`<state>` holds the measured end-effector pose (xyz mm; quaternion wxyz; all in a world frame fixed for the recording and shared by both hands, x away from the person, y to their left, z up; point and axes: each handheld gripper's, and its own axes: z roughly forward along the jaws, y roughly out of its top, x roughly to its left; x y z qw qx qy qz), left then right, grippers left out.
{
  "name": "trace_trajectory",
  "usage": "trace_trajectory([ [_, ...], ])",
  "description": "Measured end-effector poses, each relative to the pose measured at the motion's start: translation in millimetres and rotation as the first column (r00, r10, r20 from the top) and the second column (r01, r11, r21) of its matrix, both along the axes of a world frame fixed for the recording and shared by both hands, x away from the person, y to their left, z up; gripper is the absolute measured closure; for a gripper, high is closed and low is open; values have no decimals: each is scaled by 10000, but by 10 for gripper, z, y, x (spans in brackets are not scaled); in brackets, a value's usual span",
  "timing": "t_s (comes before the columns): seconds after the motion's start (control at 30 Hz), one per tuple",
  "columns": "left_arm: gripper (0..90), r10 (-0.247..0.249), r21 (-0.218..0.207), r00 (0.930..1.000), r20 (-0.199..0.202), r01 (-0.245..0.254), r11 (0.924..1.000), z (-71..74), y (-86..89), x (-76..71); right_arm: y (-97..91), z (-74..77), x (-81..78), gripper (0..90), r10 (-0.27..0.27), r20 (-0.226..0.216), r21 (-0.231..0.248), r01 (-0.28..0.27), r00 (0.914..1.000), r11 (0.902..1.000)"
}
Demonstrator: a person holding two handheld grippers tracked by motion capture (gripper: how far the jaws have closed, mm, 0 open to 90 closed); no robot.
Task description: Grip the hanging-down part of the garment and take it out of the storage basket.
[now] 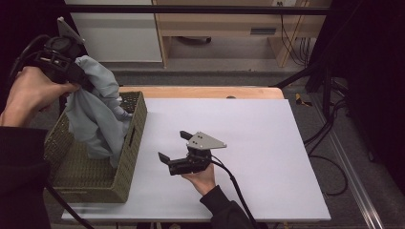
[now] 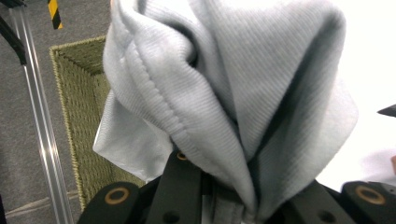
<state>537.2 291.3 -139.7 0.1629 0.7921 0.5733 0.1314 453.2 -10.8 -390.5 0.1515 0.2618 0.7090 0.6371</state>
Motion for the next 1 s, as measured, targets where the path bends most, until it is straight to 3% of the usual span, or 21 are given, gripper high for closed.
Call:
trace_trajectory([
  [0.2, 814, -75, -1, 10000, -37, 75, 10000, -4, -2, 7, 270, 46, 88, 30, 264, -40, -5, -264, 9996, 9997],
  [0.43, 814, -70, -20, 10000, -15, 70, 10000, -1, 35, -12, 502, 69, 204, 34, 393, 281, -262, -385, 9988, 9989],
  [0.7, 814, -124, 12, 9999, -50, 124, 9999, -1, 29, 3, 729, 104, 287, 34, 568, 134, -331, -563, 9983, 9979],
  [0.9, 814, -154, 37, 9999, 54, 154, 9999, 33, -3, -1, 1071, 74, 368, 36, 1009, 62, -571, -1003, 9949, 9933],
  [1.0, 814, -206, 52, 9998, 40, 206, 9998, 37, -4, -9, 1191, 42, 375, 35, 981, -123, -602, -986, 9951, 9933],
])
